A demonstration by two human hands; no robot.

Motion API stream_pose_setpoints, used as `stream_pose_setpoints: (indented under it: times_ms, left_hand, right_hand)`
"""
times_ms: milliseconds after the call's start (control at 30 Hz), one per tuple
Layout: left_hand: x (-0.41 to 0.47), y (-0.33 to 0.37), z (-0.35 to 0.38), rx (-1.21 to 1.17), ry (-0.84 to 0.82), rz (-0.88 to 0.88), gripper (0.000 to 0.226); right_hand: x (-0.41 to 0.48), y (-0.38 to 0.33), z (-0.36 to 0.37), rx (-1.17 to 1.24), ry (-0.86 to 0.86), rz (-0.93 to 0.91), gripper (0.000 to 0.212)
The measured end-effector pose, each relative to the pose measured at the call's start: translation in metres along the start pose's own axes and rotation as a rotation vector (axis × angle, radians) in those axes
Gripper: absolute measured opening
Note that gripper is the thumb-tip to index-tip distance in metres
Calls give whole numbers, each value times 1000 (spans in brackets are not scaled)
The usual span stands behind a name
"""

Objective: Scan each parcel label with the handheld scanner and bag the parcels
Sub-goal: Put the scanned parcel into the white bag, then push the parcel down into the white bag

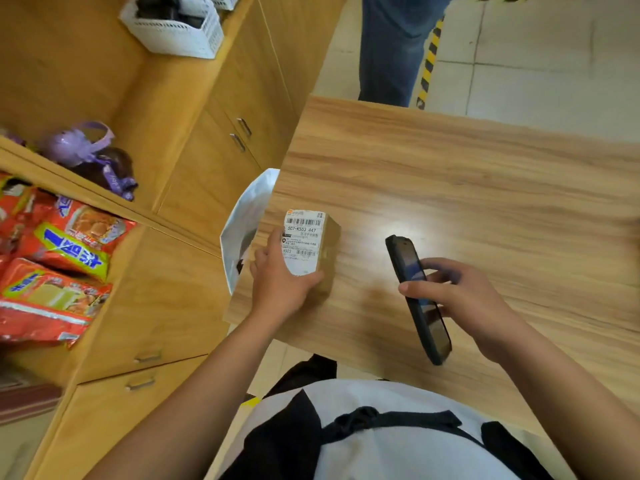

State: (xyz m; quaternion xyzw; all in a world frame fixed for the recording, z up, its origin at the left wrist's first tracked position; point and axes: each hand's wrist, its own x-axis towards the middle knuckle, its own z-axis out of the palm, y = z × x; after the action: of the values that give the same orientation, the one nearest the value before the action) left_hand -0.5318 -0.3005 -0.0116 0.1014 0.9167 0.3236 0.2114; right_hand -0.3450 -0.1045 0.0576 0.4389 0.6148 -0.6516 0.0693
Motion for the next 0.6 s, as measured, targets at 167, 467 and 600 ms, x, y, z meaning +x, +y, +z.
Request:
stream_pose_setpoints:
  times_ms: [167, 467, 600]
  left_hand:
    - [58, -38, -53, -133, 125, -65, 101]
    - [176, -112, -98, -375, 58, -209, 95]
    - [209, -128, -94, -297, -42, -198, 95]
  right_hand:
    - [7, -15, 31, -66, 35, 5, 47]
    - [14, -45, 84, -104, 145, 18, 74]
    - [14, -54, 102, -93, 176, 17, 81]
